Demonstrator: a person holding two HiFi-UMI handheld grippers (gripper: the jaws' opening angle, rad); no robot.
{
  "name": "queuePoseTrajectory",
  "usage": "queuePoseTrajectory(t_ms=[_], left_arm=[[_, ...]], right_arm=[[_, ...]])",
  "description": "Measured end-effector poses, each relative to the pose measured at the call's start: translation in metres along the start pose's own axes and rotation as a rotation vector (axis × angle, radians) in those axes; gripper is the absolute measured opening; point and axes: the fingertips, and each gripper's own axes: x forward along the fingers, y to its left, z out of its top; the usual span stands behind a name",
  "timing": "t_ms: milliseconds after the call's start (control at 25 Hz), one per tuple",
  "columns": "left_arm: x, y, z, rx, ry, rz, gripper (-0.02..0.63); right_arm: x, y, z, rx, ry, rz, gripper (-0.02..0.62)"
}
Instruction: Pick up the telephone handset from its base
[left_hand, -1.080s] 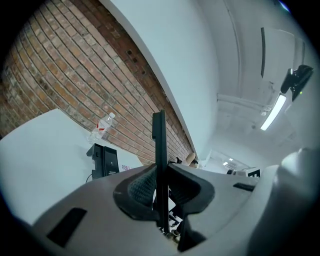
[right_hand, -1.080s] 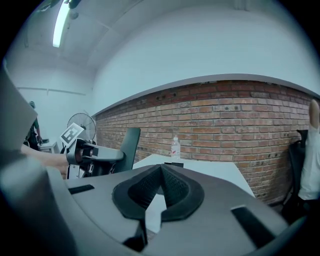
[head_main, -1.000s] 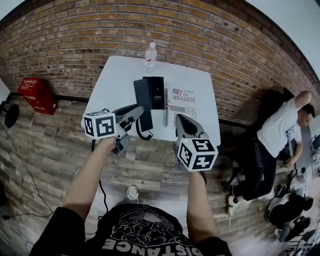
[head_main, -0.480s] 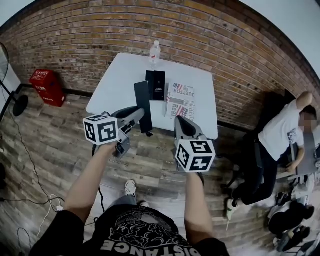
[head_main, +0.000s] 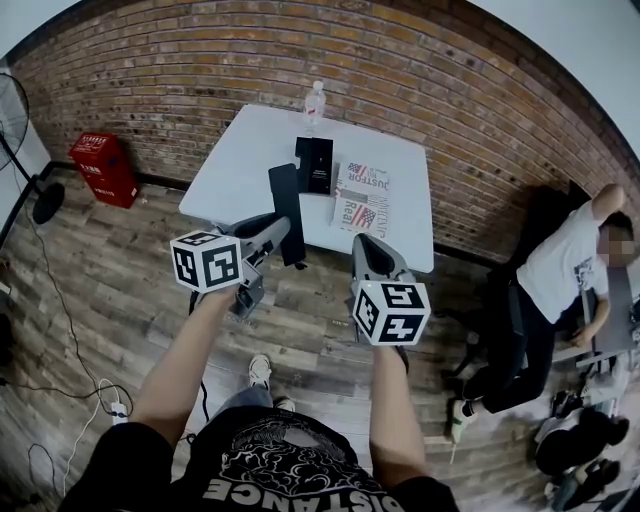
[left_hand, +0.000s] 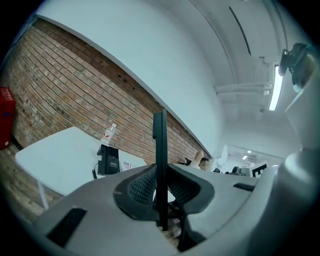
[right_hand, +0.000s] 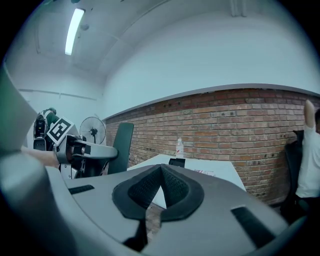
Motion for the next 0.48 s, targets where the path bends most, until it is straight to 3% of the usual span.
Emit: queuePoseTrajectory(t_ms=[480], left_arm=[[-0.001,-0.011,-0.005,0.005,-0.004,0.013,0.072]], right_arm=[[-0.008,-0.006,0.002,0.003,-0.015,0.009,0.000]])
